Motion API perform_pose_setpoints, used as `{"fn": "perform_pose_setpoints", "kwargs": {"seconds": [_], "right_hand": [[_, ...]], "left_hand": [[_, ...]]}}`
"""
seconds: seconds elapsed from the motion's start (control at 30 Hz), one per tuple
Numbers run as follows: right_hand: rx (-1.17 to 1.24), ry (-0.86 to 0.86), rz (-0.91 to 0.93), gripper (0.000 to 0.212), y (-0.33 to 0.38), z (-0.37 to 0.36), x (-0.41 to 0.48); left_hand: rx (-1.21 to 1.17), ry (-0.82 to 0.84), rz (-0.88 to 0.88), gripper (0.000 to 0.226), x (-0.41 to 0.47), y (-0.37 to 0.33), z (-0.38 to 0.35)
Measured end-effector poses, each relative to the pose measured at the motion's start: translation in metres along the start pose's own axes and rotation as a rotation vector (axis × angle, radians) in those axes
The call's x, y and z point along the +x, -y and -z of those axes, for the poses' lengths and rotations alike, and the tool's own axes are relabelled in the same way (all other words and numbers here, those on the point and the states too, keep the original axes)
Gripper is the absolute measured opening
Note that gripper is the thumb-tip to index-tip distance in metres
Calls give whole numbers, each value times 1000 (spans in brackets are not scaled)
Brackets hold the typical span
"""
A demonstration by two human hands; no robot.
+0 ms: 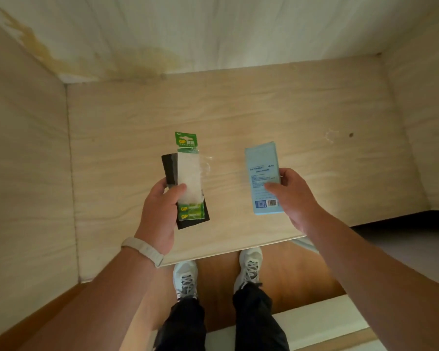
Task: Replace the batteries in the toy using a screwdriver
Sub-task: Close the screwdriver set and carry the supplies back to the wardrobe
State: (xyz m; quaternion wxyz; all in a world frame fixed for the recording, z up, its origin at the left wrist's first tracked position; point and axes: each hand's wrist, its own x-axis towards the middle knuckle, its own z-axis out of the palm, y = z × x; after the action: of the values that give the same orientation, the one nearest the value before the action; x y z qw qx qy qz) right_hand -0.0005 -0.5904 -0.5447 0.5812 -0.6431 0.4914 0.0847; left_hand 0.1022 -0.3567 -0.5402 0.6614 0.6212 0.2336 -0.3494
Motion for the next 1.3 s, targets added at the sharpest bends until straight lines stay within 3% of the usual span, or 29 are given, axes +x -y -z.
{"fn": "perform_pose_setpoints", "kwargs": {"seconds": [0.4, 0.7, 0.9, 1.0, 1.07, 1.13, 1.2, 1.3], "right_hand": [[-83, 13, 5, 33, -22, 27, 76], [-352, -209, 173, 14, -39, 25, 84], [-429, -274, 182, 26, -47, 24, 78], [-417, -348, 276, 29, -44, 19, 61], [-327, -253, 325, 22, -39, 7, 42], [-268, -38, 310, 24, -33, -8, 21], [-244, 164, 266, 36, -26, -23, 5], [-201, 284, 216, 56, -17, -45, -8]], "left_hand": [[-32, -23, 21, 33, 19, 37, -40], [-60, -28, 7, 33, 35, 46, -53], [-87, -15, 1, 32, 38, 45, -54], [-92, -7, 4, 33, 36, 45, -55], [-99, 2, 6, 33, 33, 44, -56], [-107, 21, 6, 32, 30, 43, -56], [-108, 45, 1, 31, 27, 42, -56], [-113, 74, -11, 30, 24, 41, -54]]}}
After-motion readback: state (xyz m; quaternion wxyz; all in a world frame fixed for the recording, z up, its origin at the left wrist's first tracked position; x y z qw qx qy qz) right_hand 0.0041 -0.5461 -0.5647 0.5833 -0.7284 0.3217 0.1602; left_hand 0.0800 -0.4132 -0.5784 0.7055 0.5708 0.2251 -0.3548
